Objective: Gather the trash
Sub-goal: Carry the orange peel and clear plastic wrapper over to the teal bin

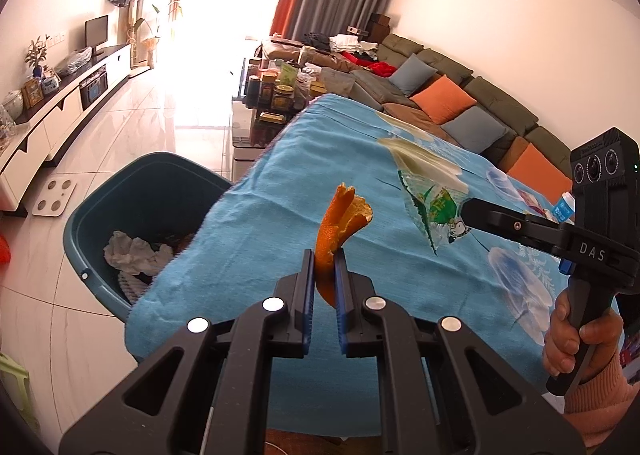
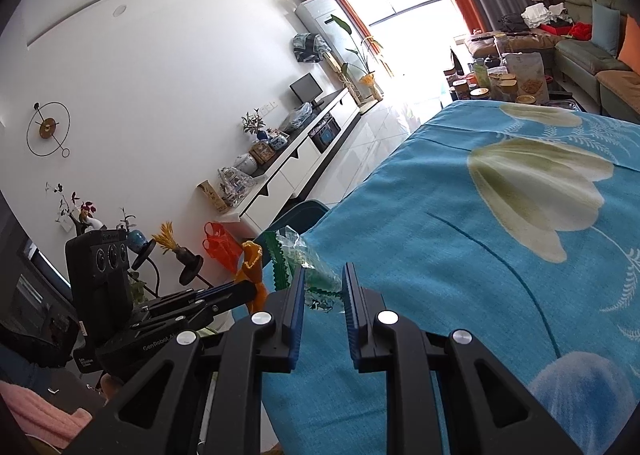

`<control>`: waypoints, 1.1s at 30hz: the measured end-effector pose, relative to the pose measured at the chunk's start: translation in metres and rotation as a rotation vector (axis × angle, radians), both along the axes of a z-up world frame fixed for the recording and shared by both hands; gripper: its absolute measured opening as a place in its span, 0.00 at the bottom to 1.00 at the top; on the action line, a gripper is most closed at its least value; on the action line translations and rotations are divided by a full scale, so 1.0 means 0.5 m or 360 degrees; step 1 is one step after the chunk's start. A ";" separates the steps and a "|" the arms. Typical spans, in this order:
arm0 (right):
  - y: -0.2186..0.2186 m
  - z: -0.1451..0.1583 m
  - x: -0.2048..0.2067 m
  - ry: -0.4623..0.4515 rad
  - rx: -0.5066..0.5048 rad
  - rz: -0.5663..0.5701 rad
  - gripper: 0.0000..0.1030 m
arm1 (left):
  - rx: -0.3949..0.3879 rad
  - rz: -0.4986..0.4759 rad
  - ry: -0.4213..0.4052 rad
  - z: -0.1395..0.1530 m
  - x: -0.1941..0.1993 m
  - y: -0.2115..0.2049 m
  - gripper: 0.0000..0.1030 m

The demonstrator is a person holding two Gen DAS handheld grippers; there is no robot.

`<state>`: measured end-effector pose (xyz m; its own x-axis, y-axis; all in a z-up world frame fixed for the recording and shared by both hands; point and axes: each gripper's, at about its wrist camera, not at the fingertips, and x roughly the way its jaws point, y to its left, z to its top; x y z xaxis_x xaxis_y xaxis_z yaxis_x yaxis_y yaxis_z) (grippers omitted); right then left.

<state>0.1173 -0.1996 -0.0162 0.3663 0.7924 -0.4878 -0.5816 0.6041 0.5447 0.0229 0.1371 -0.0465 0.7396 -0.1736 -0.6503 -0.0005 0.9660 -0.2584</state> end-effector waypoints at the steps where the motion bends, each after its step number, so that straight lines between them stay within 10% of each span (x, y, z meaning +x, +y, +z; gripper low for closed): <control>1: 0.002 0.000 0.001 0.0001 -0.0001 0.0004 0.17 | -0.0002 0.0007 -0.0001 0.000 -0.001 0.004 0.09; 33: 0.102 0.019 0.013 -0.0040 -0.0059 0.0142 0.17 | -0.0014 0.0225 -0.0010 -0.001 -0.019 0.100 0.09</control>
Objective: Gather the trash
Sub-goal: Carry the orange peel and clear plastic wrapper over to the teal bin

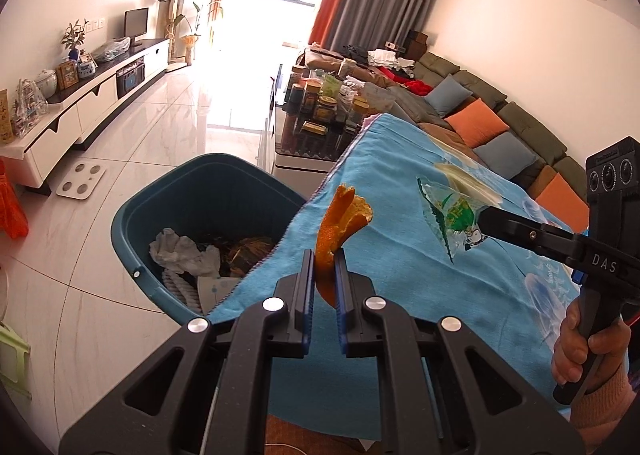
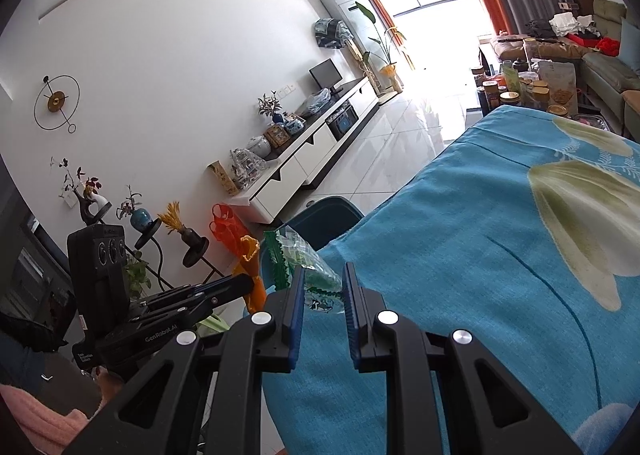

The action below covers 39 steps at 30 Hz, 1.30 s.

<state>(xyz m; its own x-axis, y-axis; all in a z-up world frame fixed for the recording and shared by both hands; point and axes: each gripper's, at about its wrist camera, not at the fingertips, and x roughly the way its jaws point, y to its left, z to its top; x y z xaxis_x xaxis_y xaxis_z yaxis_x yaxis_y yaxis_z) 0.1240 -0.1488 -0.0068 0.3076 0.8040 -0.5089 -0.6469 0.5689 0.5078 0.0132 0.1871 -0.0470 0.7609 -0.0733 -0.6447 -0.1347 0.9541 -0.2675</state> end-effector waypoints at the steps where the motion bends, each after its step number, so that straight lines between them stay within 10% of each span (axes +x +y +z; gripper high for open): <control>1: 0.003 0.000 0.001 0.0000 -0.0001 0.0003 0.17 | 0.0000 0.0004 0.0000 0.000 -0.001 0.001 0.09; 39: 0.090 -0.001 0.032 -0.0006 -0.0049 0.0104 0.17 | 0.0032 0.0135 -0.0004 0.013 -0.017 0.034 0.09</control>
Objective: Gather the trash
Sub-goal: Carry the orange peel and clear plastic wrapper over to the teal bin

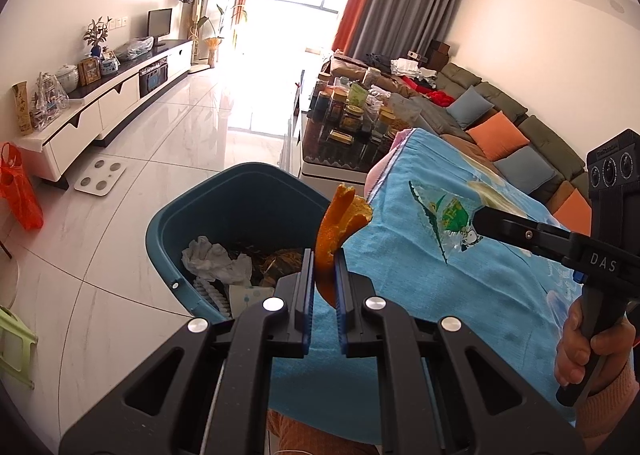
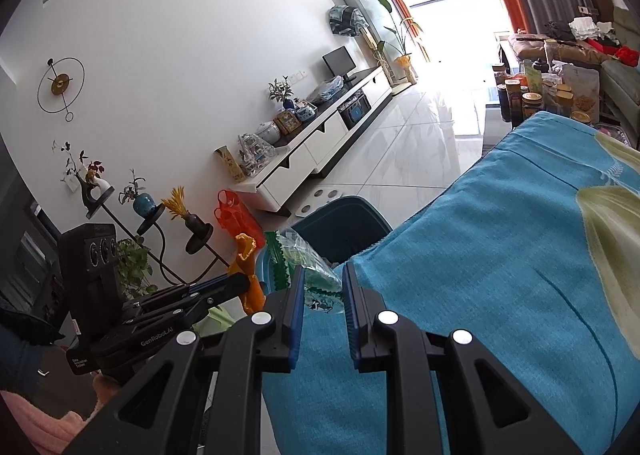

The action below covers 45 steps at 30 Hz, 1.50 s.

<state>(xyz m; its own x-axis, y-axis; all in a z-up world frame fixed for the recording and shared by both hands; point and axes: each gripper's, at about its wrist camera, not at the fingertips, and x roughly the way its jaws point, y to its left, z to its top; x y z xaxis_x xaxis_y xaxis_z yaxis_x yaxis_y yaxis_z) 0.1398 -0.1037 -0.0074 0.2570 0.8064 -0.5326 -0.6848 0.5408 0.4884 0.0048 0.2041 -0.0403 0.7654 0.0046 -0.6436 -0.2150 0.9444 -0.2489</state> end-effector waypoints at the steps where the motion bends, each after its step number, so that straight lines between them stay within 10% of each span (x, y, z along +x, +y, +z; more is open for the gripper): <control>1: 0.002 0.000 0.001 -0.0002 -0.0003 0.0002 0.17 | 0.0004 0.0004 0.0001 0.000 0.000 -0.001 0.09; 45: 0.116 -0.018 0.026 0.0037 -0.0107 0.0105 0.17 | 0.0005 0.0115 0.0034 -0.014 0.023 0.035 0.09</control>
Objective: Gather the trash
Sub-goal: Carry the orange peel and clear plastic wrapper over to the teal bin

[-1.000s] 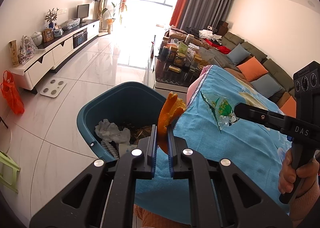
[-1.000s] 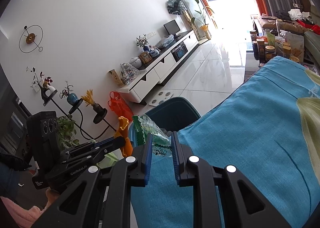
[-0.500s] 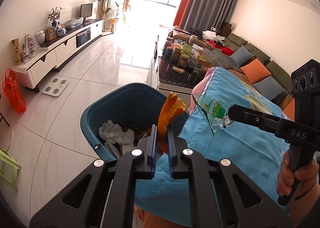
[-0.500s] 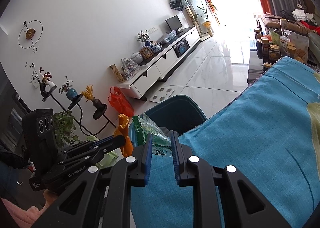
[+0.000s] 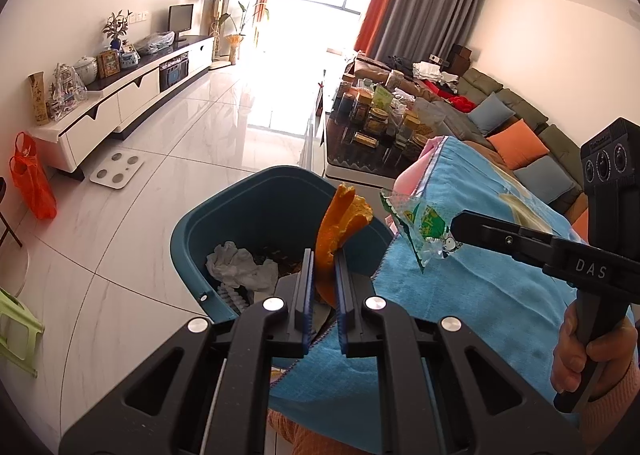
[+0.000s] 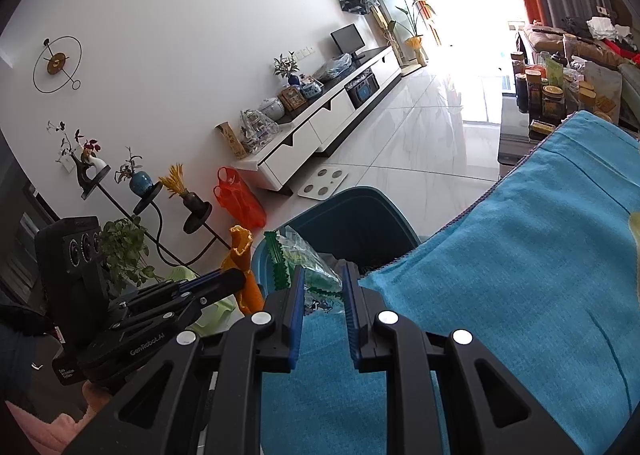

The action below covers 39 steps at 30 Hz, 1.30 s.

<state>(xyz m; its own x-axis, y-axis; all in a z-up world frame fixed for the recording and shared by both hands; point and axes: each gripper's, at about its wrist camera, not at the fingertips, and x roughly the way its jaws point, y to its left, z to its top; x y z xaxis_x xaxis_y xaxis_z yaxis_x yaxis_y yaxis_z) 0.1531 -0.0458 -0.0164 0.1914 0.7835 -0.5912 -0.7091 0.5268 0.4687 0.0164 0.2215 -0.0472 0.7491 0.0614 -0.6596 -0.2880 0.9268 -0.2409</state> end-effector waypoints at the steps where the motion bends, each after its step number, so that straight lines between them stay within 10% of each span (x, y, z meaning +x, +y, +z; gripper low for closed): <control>1: 0.003 -0.001 0.001 0.0006 0.0000 0.0001 0.17 | 0.0001 0.0001 0.0002 -0.001 0.002 0.000 0.09; 39: 0.107 -0.027 0.023 0.0028 -0.0147 0.0034 0.17 | -0.0009 0.0105 0.0093 -0.060 0.069 0.045 0.09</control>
